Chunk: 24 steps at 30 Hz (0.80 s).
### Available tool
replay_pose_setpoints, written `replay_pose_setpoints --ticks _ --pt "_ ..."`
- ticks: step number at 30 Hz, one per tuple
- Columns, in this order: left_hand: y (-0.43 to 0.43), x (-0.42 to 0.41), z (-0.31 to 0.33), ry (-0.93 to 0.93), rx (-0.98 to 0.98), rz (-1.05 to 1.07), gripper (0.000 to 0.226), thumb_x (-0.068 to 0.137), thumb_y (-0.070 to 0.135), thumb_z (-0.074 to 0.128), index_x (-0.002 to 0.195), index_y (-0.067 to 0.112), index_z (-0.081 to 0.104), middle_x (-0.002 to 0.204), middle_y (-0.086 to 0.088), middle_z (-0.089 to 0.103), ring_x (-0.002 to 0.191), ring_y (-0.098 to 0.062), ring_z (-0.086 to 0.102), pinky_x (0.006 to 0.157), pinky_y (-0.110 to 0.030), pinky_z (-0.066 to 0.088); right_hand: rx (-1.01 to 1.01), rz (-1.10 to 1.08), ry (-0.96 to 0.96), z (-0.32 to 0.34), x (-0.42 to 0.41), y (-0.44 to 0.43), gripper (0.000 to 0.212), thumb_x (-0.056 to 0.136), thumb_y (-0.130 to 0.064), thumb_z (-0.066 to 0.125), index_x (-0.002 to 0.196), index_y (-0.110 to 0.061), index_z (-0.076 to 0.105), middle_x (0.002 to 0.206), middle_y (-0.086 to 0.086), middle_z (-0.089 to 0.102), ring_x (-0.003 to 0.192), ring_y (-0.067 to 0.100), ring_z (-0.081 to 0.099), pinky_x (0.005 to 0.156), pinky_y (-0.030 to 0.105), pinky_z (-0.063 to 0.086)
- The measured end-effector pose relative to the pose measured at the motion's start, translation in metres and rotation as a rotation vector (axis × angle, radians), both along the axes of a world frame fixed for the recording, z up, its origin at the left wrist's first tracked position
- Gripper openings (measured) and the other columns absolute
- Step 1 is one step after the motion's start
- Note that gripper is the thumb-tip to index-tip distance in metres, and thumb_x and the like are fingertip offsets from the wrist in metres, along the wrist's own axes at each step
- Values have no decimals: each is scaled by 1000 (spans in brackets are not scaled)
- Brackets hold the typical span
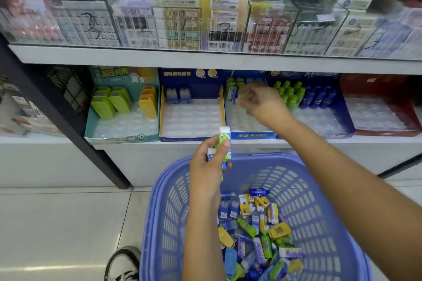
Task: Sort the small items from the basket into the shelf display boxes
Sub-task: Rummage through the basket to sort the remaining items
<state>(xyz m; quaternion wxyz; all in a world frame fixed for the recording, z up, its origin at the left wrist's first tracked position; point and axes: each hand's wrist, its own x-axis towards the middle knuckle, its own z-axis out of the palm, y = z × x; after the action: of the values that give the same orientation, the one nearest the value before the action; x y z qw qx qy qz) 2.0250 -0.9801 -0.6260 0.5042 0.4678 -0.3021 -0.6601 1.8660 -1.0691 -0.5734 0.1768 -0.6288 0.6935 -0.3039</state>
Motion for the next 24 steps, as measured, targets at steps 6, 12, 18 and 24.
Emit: replay_pose_setpoints --ticks 6,12,18,24 --pt "2 -4 3 -201 -272 57 13 82 26 72 95 28 69 89 17 70 78 1 64 59 -14 50 347 108 -789 -5 26 75 18 86 -23 65 92 -7 70 76 7 70 65 12 66 60 19 54" --pt "3 -6 3 -294 -331 1 17 83 26 71 99 29 69 98 18 70 95 -6 65 81 -33 54 260 4 -978 -16 26 89 23 93 -19 56 100 1 66 89 12 71 83 19 68 80 25 55" --pt "5 -13 6 -254 -291 6 16 92 21 61 98 33 70 93 19 70 78 -4 66 61 -18 53 186 -136 -1118 -3 18 66 20 101 -25 40 91 -10 50 69 9 64 50 13 61 45 20 49" --pt "2 -9 6 -5 -78 6 40 94 0 45 101 29 72 102 0 70 77 -8 68 62 -22 53 143 -126 -751 -1 -6 31 17 96 -8 49 107 -5 61 75 3 56 51 8 48 47 14 41"
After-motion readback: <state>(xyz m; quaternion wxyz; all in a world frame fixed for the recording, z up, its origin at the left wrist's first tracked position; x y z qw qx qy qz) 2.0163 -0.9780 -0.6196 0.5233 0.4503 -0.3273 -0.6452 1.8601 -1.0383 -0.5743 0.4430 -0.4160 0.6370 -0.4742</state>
